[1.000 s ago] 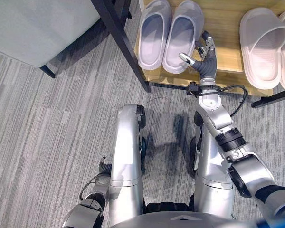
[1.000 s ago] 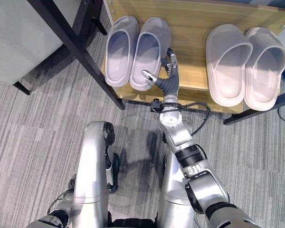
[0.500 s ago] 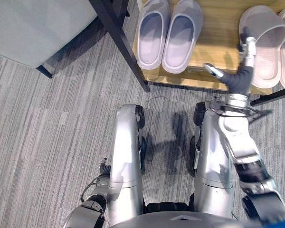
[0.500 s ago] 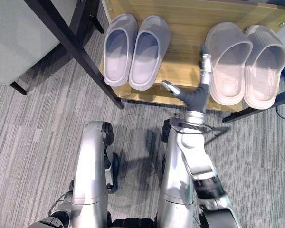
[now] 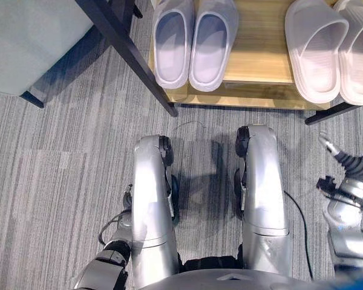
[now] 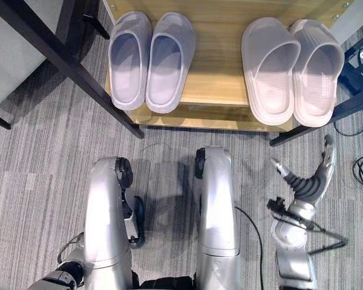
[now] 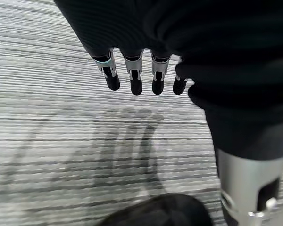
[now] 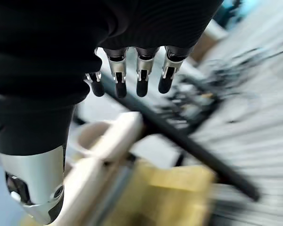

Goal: Arrange the slippers neatly on the shoe rack.

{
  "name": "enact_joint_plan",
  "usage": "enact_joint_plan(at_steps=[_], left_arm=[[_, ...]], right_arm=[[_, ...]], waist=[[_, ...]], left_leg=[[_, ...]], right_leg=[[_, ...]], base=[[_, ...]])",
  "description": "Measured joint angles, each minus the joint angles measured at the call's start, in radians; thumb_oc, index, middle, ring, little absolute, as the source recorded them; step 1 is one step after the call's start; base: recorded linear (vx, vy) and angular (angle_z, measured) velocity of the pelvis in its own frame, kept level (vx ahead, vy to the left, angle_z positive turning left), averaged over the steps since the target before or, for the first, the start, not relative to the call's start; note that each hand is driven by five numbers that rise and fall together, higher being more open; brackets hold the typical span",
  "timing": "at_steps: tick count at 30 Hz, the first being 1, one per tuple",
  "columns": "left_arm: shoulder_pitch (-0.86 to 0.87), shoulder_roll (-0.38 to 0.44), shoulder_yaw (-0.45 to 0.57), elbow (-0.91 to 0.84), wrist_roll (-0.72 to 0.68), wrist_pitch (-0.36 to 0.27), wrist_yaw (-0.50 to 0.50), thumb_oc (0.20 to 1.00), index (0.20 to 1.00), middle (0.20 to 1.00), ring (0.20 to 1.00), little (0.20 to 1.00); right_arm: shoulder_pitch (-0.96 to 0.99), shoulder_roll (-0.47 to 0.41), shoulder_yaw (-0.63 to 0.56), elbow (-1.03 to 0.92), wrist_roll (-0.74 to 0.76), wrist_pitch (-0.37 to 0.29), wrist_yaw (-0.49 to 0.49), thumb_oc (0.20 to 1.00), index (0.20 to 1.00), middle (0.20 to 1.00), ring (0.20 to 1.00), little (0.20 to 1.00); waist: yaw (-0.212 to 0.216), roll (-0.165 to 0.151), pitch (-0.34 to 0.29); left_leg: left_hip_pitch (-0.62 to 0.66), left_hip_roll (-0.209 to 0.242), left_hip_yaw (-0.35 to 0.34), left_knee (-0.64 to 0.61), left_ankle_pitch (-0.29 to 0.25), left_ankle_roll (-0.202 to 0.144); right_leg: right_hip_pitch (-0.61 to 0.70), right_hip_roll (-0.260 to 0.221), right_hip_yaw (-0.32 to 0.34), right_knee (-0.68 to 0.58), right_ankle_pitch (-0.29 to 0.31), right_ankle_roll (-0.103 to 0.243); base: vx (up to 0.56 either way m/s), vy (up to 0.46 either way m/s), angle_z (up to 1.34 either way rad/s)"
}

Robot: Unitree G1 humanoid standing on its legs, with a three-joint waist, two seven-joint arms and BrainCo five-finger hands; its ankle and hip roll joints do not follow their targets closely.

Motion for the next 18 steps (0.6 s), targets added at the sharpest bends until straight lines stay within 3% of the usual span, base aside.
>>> enact_joint_plan(at_steps=[6,7,8,9,12,14,17,18], left_arm=[[0.041,-0.009,-0.019,0.0,0.0,-0.006,0.007,1.0,1.0,1.0,1.0,1.0],[0.052,-0.009,-0.019,0.006,0.0,-0.007,0.008,1.0,1.0,1.0,1.0,1.0],[0.068,-0.01,-0.043,0.005,0.0,-0.017,0.008,1.0,1.0,1.0,1.0,1.0],[0.073,-0.013,-0.049,0.022,0.0,-0.017,0.008,1.0,1.0,1.0,1.0,1.0],[0.055,-0.013,-0.049,0.081,-0.002,-0.017,0.007,1.0,1.0,1.0,1.0,1.0],[0.036,-0.01,-0.049,0.108,-0.004,-0.016,0.008,1.0,1.0,1.0,1.0,1.0],[0.002,-0.009,-0.049,0.118,-0.01,-0.015,0.006,1.0,1.0,1.0,1.0,1.0],[-0.018,-0.01,-0.045,0.12,-0.011,-0.017,0.003,1.0,1.0,1.0,1.0,1.0]], right_arm=[[-0.096,-0.026,-0.018,0.644,0.029,0.048,-0.093,1.0,1.0,1.0,1.0,1.0],[-0.124,-0.027,-0.023,0.724,0.075,0.064,-0.117,1.0,1.0,1.0,1.0,1.0],[-0.228,-0.059,-0.019,1.004,0.13,0.089,-0.143,1.0,1.0,1.0,1.0,1.0],[-0.275,-0.071,-0.003,1.088,0.183,0.104,-0.149,1.0,1.0,1.0,1.0,1.0],[-0.435,-0.08,0.018,1.36,0.389,0.075,-0.101,1.0,1.0,1.0,1.0,1.0],[-0.469,-0.084,0.056,1.418,0.475,0.08,-0.038,1.0,1.0,1.0,1.0,1.0],[-0.481,-0.089,0.13,1.363,0.474,0.078,0.008,1.0,1.0,1.0,1.0,1.0],[-0.486,-0.085,0.156,1.332,0.471,0.073,0.032,1.0,1.0,1.0,1.0,1.0]], waist=[[0.012,-0.005,-0.001],[0.011,-0.005,-0.001],[0.026,-0.005,-0.002],[0.035,-0.005,-0.002],[0.055,-0.002,-0.003],[0.072,-0.002,-0.002],[0.075,-0.002,-0.003],[0.076,-0.001,-0.005]], left_leg=[[0.001,0.0,-0.001,-0.001,0.0,0.001],[0.0,0.0,0.0,-0.001,0.0,0.002],[0.006,-0.002,0.0,-0.001,0.001,0.005],[0.007,-0.003,-0.002,-0.001,0.001,0.005],[0.018,-0.005,-0.004,-0.003,0.001,0.006],[0.027,-0.007,-0.003,-0.007,0.001,0.005],[0.036,-0.005,0.003,-0.047,0.002,0.006],[0.056,-0.002,0.008,-0.102,0.006,0.009]], right_leg=[[0.003,0.0,-0.001,-0.002,0.0,0.0],[0.002,0.0,0.0,0.0,0.0,0.001],[0.008,-0.002,0.0,0.001,0.0,0.0],[0.01,-0.003,-0.002,0.001,0.0,0.0],[0.021,-0.008,-0.004,0.004,0.0,0.0],[0.03,-0.011,-0.004,0.003,0.0,-0.001],[0.042,-0.02,-0.009,-0.034,0.0,-0.001],[0.06,-0.029,-0.022,-0.088,0.009,-0.019]], base=[[-0.02,0.024,0.0],[-0.05,0.011,0.01],[-0.05,-0.007,0.03],[-0.05,-0.016,0.04],[-0.04,-0.016,0.04],[-0.03,-0.001,0.04],[-0.12,0.049,0.05],[-0.22,0.068,-0.03]])
